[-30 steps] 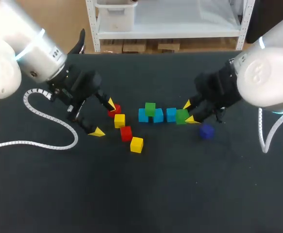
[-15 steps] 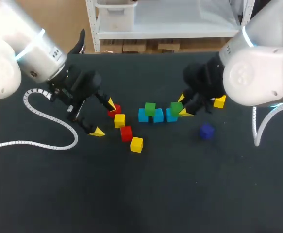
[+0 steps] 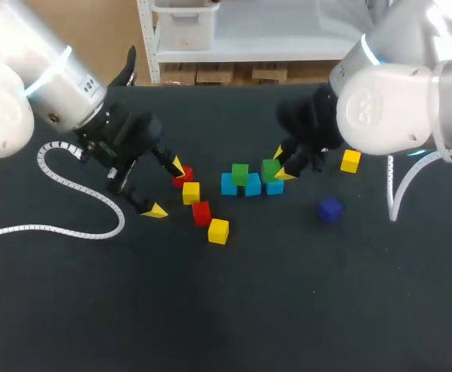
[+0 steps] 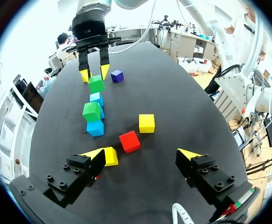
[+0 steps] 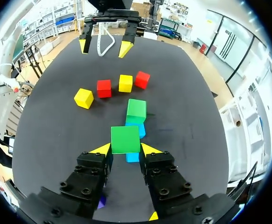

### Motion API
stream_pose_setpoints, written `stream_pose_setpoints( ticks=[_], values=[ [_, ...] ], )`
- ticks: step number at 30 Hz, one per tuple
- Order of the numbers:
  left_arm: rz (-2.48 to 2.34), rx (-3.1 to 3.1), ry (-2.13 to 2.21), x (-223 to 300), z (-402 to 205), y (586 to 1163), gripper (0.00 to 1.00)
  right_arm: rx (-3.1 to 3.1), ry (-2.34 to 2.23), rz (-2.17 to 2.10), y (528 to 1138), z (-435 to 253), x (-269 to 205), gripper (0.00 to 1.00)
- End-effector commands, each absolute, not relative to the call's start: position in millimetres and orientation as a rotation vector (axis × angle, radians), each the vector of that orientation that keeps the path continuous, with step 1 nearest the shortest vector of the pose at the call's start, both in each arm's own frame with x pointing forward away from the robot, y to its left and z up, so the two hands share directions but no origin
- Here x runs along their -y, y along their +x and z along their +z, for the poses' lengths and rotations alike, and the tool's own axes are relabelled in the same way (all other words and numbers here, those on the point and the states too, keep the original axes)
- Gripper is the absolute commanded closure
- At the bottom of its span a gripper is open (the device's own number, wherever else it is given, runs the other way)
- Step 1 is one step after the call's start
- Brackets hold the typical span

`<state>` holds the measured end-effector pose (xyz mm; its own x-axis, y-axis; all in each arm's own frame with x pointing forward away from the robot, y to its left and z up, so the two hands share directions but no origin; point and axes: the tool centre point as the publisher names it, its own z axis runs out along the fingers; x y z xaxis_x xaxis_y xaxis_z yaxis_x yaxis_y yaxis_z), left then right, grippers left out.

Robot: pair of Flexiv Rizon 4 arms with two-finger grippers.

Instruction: Place the blue cubes, place green cubes on the blue cubes, place the yellow cubes on the green cubes, then place the red cubes on the yellow cubes, and place purple cube on the red cubes.

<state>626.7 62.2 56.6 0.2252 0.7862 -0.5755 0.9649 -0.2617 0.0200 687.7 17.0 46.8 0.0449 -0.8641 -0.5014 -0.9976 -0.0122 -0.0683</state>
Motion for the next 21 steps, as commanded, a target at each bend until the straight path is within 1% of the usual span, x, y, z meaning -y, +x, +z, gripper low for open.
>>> stream_pose_setpoints(
  ticks=[1,21],
  values=[
    [-0.660,-1.617,2.135,-62.4,55.7,628.5,0.00,-1.880,-1.945,0.448,691.2,47.7,-20.4,1.00],
    [-0.660,-1.617,2.135,-62.4,55.7,628.5,0.00,-1.932,-1.991,0.417,703.0,32.7,-27.4,1.00]
  ],
)
